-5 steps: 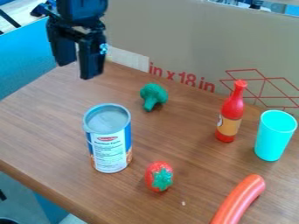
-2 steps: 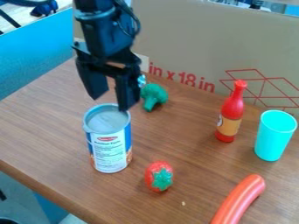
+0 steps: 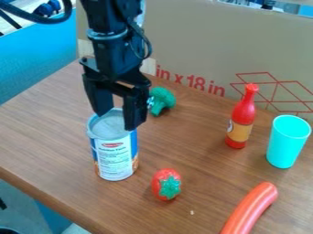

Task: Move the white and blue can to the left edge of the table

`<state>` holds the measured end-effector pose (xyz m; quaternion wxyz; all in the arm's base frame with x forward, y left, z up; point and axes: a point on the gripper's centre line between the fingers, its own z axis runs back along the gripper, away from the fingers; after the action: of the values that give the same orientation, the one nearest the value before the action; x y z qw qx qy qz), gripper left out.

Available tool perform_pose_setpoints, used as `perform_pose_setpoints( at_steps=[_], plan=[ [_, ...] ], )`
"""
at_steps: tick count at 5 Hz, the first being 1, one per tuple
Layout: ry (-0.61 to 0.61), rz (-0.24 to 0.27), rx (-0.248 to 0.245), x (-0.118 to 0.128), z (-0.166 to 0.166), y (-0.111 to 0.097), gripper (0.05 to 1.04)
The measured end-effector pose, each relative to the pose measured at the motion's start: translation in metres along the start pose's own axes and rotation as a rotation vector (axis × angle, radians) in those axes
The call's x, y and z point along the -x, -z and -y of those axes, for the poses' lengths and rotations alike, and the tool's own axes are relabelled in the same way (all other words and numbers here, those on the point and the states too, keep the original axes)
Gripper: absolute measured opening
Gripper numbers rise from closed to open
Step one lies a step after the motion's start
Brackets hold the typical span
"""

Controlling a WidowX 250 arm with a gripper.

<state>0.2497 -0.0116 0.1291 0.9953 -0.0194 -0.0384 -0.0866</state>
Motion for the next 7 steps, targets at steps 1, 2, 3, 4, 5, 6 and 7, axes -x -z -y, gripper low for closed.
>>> perform_pose_setpoints(
  at_steps=[1, 2, 3, 4, 5, 6, 7],
  plan=[
    [-0.014, -0.079, -0.002, 0.002, -0.009, 0.019, 1.001],
    [-0.037, -0.113, -0.015, 0.007, -0.018, 0.024, 1.001],
    [-0.062, -0.113, 0.027, 0.013, -0.023, 0.03, 1.001],
    [-0.074, -0.132, 0.0, 0.011, -0.025, 0.03, 1.001],
    [-0.163, -0.134, -0.047, 0.015, -0.048, 0.027, 1.001],
    [-0.255, -0.128, -0.099, 0.008, -0.081, 0.018, 1.001],
    [-0.322, -0.132, -0.173, 0.007, -0.119, 0.004, 1.001]
  ],
)
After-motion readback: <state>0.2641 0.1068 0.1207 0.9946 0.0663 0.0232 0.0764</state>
